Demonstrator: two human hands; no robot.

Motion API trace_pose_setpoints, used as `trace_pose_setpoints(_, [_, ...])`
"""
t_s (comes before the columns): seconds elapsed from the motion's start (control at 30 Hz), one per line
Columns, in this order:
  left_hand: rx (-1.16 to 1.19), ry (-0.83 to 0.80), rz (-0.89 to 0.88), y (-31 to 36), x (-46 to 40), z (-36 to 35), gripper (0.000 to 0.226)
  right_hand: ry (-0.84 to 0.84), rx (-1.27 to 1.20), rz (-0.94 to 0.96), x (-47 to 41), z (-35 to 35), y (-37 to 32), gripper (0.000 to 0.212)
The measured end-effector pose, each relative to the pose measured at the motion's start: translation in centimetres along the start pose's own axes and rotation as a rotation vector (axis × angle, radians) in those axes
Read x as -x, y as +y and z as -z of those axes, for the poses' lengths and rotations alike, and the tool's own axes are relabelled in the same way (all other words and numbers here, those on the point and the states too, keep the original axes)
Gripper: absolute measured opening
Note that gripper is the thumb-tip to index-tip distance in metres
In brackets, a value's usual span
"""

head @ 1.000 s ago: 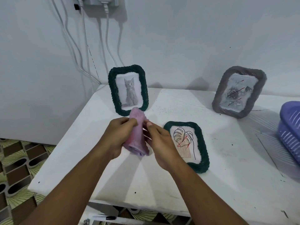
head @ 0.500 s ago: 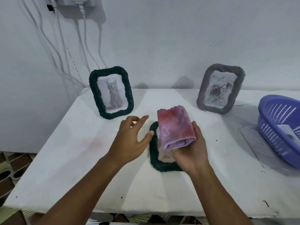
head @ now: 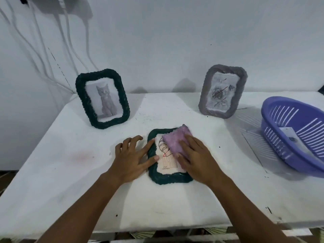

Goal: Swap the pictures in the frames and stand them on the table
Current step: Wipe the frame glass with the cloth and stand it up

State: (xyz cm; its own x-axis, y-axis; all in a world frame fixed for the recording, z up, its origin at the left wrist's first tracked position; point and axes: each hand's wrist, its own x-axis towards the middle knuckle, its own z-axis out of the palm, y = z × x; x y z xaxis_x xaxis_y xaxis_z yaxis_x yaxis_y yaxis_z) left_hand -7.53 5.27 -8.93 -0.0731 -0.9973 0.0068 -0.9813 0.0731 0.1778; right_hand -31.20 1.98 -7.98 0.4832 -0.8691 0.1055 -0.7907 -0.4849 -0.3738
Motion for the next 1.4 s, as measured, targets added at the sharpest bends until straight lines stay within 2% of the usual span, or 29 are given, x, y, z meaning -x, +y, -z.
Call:
trace_pose_setpoints(0.07, [-0.007,-0.012,-0.009,-0.2,-0.1,0.0,0.084,-0.002,0.109,-0.032,0.0,-1.0,0.8,0.070])
trace_pose_setpoints(0.2, [-0.004,-0.022,-0.042,-0.6,-0.4,-0.2,0.081,0.025,0.261,-0.007,-0.3,-0.4,0.2,0.063])
trace_pose_setpoints(0.3, [0.012,-0.042,-0.080,-1.0,-0.5,-0.4,0.087,-0.036,0.260,0.010,-0.9,0.0,0.1,0.070])
trace_pose_setpoints(0.4, [-0.003,-0.024,-0.093,-0.9,-0.6,-0.4,0.088,0.008,0.248,0.018,-1.4,-0.4,0.1,0.077])
trace_pose_setpoints(0.53, [-0.049,-0.029,-0.096,-0.7,-0.7,-0.6,0.095,0.097,0.266,-0.023,-1.8,-1.2,-0.3,0.069])
trace_pose_setpoints(0.67, [-0.052,-0.018,-0.095,-0.7,-0.7,-0.8,0.095,0.132,0.297,-0.044,-2.3,-1.9,-1.0,0.037])
trace_pose_setpoints(0.77, [-0.056,-0.014,-0.098,-0.6,-0.7,-0.8,0.095,0.112,0.290,0.002,-2.3,-2.5,-1.3,0.045])
trace_pose_setpoints(0.87, [-0.057,-0.003,-0.100,-0.6,-0.6,-0.8,0.094,0.134,0.244,0.043,-2.3,-2.9,-1.6,0.031])
trace_pose_setpoints(1.0, [-0.053,0.003,-0.105,-0.6,-0.7,-0.9,0.092,0.186,0.229,0.117,-1.4,-2.9,-2.1,0.026])
trace_pose_setpoints(1.1, [-0.049,0.012,-0.105,-0.7,-0.6,-0.9,0.093,0.169,0.228,0.200,-0.1,-2.6,-2.4,0.027])
trace_pose_setpoints(1.2, [-0.044,0.008,-0.108,-0.8,-0.6,-0.9,0.094,0.162,0.222,0.220,1.0,-2.0,-2.0,0.039])
trace_pose_setpoints(1.33, [-0.012,0.004,-0.115,-0.9,-0.8,-0.8,0.093,0.180,0.287,0.157,0.6,-1.0,-1.9,0.051])
trace_pose_setpoints(1.4, [0.006,-0.002,-0.116,-0.9,-0.8,-0.9,0.093,0.224,0.293,0.110,-0.4,-0.8,-1.9,0.047])
